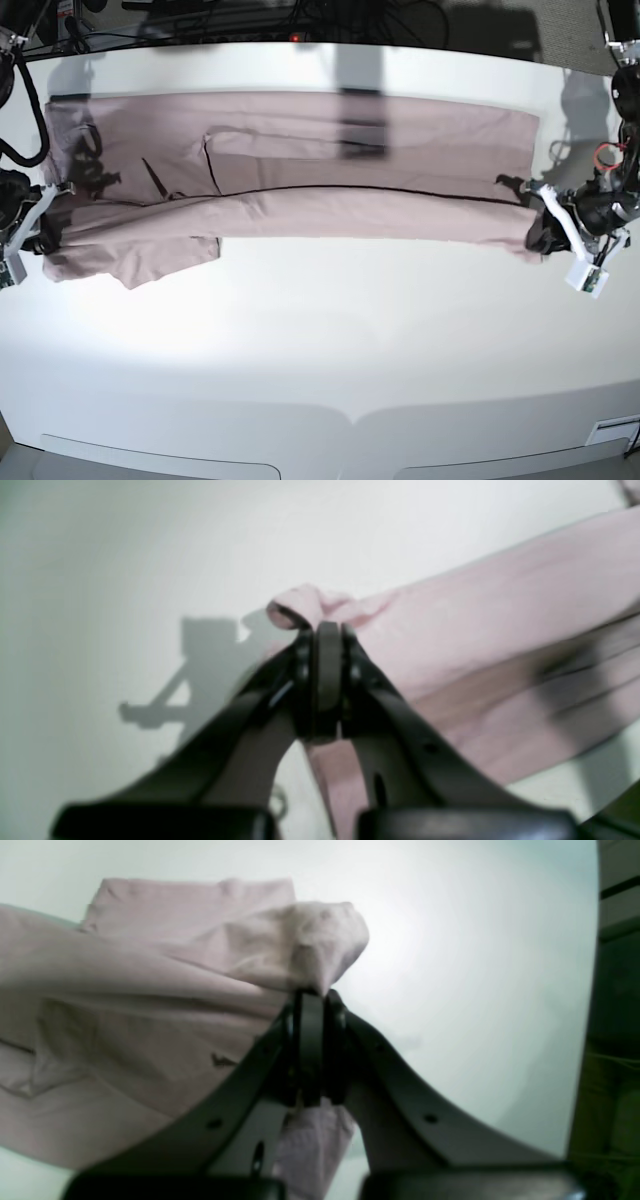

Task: Fold the T-shirt properly
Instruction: 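Lift the hem with both grippers and fold it over toward the collar edge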

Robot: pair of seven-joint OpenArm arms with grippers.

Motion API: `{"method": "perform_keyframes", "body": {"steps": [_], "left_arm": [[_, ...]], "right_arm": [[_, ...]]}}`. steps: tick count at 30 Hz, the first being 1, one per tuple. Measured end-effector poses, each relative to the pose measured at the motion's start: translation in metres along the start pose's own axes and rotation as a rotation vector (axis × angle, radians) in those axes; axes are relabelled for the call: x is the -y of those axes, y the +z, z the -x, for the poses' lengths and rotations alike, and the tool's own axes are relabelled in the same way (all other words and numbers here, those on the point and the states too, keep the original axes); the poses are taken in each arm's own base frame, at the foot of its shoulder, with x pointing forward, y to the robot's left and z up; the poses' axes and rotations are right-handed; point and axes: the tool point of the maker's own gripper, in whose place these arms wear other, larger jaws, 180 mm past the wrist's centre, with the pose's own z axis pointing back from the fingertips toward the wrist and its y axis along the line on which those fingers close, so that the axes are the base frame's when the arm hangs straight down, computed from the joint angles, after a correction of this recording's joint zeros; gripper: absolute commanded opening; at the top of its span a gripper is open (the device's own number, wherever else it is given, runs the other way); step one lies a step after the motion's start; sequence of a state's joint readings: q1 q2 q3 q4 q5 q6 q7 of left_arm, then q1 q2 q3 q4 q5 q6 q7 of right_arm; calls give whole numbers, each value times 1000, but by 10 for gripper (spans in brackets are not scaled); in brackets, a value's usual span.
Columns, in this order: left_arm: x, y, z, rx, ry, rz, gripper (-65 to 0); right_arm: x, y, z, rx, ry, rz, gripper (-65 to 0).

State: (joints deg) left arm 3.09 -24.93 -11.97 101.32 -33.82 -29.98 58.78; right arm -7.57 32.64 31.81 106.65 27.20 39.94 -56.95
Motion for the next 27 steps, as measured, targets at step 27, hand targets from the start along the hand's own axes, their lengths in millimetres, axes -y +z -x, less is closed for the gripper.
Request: {"method": "perform_keyframes", "body": {"steps": [27], "left_arm": [[-1, 11, 60, -186, 34, -13, -650]], "right_arm": [[-22, 10, 69, -214, 10, -52, -650]]}}
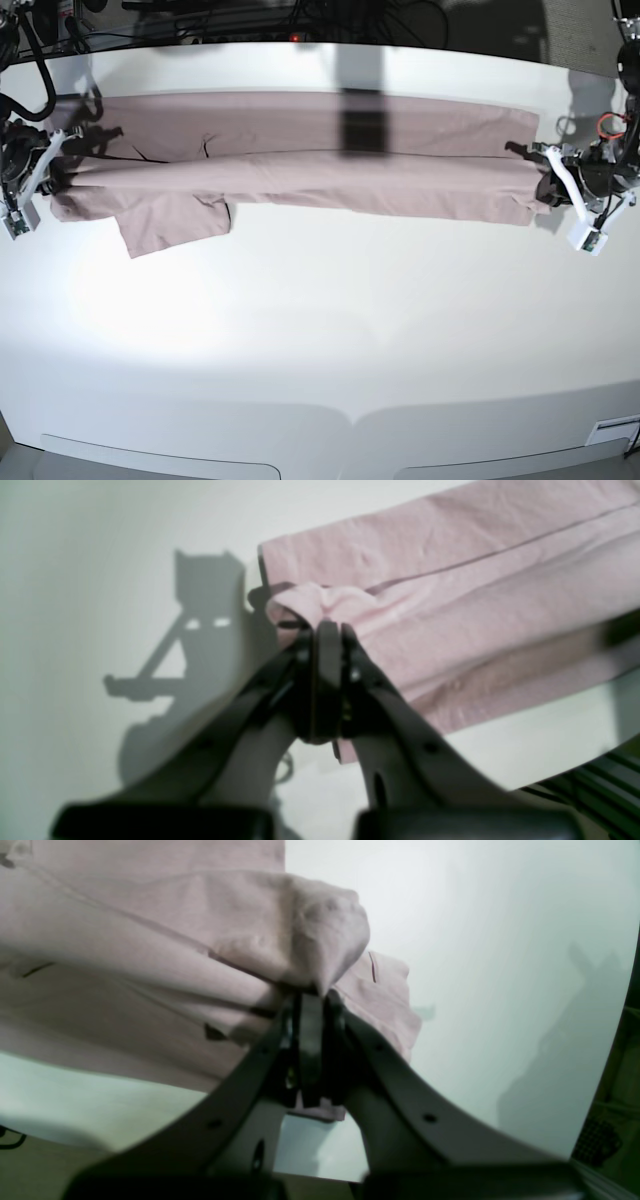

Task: Fold the T-shirt properly
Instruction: 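Lift the hem with both grippers and fold it over toward the collar edge, then lower the folded hem onto the shirt and open both grippers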

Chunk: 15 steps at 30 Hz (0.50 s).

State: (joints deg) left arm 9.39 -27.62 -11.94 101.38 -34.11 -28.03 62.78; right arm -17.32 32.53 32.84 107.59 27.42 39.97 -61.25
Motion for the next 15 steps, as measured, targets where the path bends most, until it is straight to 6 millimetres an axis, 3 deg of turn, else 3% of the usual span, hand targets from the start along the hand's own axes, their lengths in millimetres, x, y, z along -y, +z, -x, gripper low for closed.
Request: {"method": "perform_keyframes", "body": {"steps": [5, 11, 15], "left_arm": [[2, 0, 6, -7, 5, 4, -650], [2, 0, 4, -2, 4, 4, -650], [2, 0, 8, -22, 5, 4, -650]], "right_arm": [[3, 2, 0, 0, -2, 10, -650], [-1, 17, -15, 39, 53, 34, -650], [-8, 19, -5, 9, 68, 25, -650]]}}
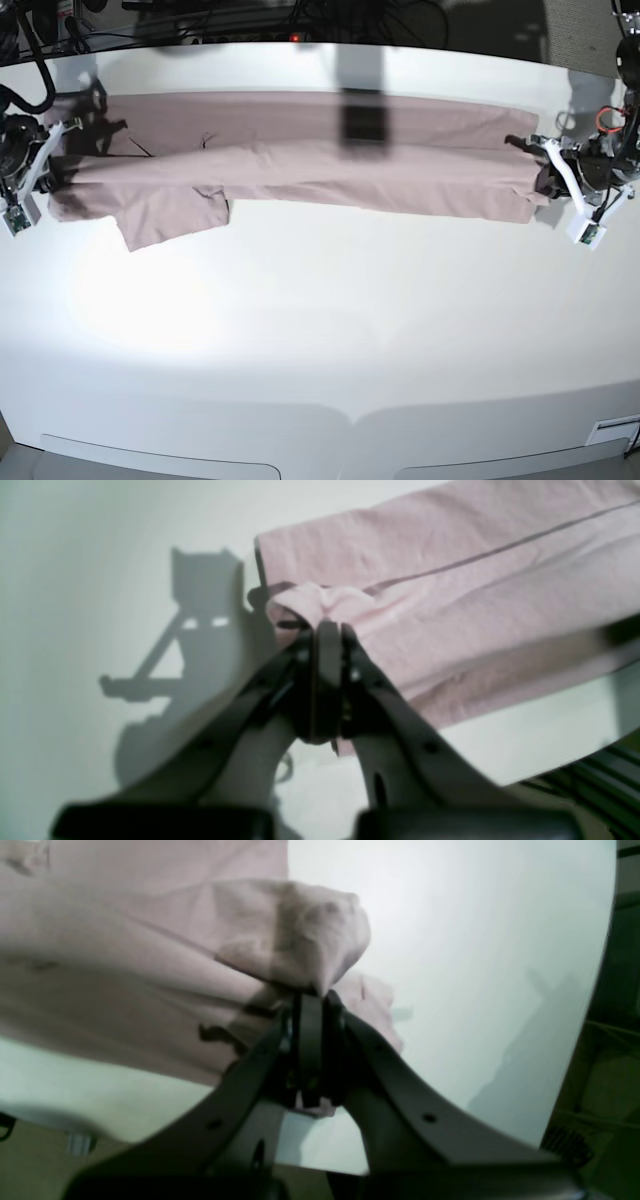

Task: Fold the T-shirt properly
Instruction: 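Lower the folded hem onto the shirt and open both grippers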

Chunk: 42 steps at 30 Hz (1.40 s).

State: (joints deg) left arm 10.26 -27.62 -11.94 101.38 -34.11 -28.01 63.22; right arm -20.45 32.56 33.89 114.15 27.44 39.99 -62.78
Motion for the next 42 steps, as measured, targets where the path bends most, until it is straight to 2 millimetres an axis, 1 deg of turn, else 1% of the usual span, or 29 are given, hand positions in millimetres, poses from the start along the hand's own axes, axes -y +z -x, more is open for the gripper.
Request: {"method": "perform_keyframes", "body": {"steps": [4, 7, 12, 17, 20, 23, 25, 30, 33, 36, 38, 40, 42], "left_arm": [[0, 0, 0, -1, 0, 0, -650], [0, 0, 0, -1, 0, 0, -650], [0, 0, 0, 0, 0, 0, -650], [0, 0, 0, 0, 0, 0, -650], [0, 0, 8, -43, 0, 0, -650], [0, 0, 12, -66, 0, -1, -499], [0, 0, 12, -65, 0, -1, -444], [-2, 0, 13, -70, -4, -10, -439], [-5, 1, 14, -80, -13, -27, -439], [-4, 0, 6, -32, -10, -21, -439], [-4, 0, -9, 51, -11, -20, -439], [2, 2, -23, 129, 8, 13, -439], [12, 3, -32, 177, 41, 68, -439]], "right_arm": [[-7, 0, 16, -46, 4, -19, -650], [-10, 0, 23, -72, 3, -26, -650], [-18, -3, 27, -77, -26, -41, -650], [-19, -3, 27, -80, -29, -43, -650], [-19, -3, 27, -80, -29, -43, -650], [-19, -3, 27, -80, -29, -43, -596], [-19, -3, 28, -85, -28, -43, -561], [-20, -3, 35, -121, -28, -44, -480], [-22, -2, 34, -119, -40, -58, -430], [-23, -2, 33, -114, -46, -61, -418], [-23, -3, 29, -89, -49, -61, -418], [-27, -3, 18, -31, -63, -87, -418], [-39, -1, 3, 49, -103, -156, -418]]}}
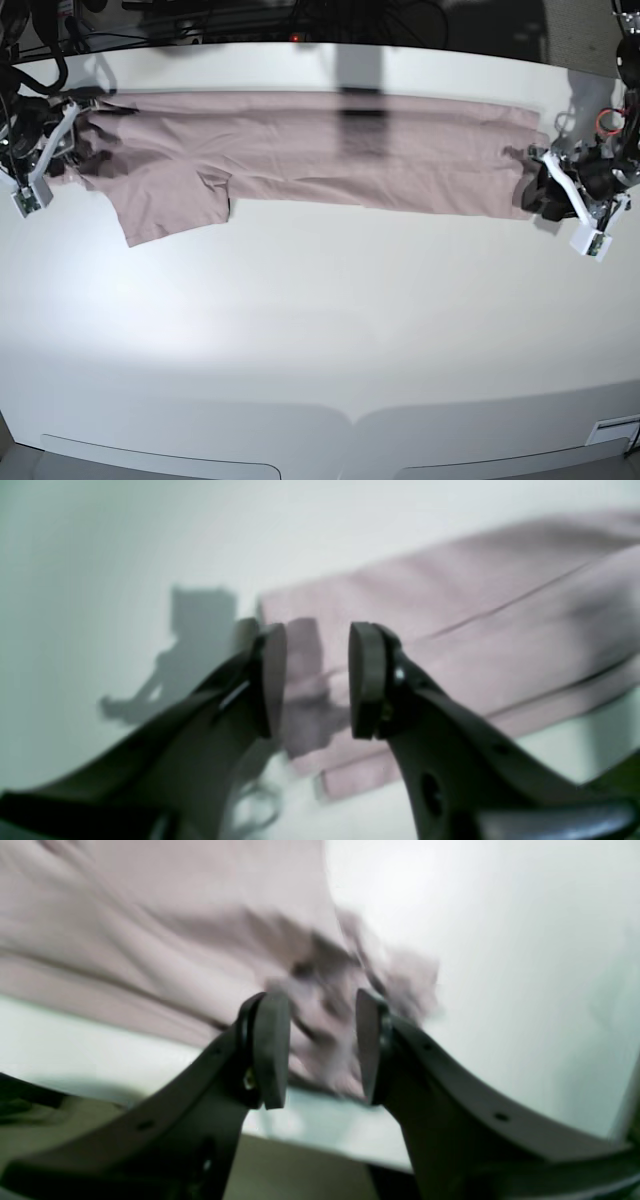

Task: Fold the T-shirt properly
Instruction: 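Lower the folded hem onto the shirt and open both grippers, then reposition both grippers onto the folded shirt's ends and pinch the fabric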

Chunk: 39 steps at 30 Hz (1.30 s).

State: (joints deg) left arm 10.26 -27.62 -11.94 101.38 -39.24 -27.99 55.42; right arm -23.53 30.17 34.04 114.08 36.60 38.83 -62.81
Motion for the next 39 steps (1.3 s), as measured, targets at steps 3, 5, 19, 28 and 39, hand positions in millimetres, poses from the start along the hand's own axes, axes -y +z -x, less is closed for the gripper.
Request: {"method": "perform_keyframes", "body": {"steps": [3, 5, 19, 28, 39], "left_arm": [[6, -3, -2, 19, 20, 18, -439], [15, -9, -1, 31, 49, 35, -439], [24, -62, 67, -59, 250, 41, -439], [13, -84, 69, 16, 352, 78, -439], [-13, -108, 46, 50, 368, 65, -440]], "right_arm": [[-15, 1, -13, 69, -34, -84, -418], [-18, 0, -16, 100, -56, -101, -419], [-12, -50, 64, -58, -313, -80, -419], [6, -87, 83, -107, -438, -92, -419], [-12, -134, 37, -82, -368, -174, -419]]}}
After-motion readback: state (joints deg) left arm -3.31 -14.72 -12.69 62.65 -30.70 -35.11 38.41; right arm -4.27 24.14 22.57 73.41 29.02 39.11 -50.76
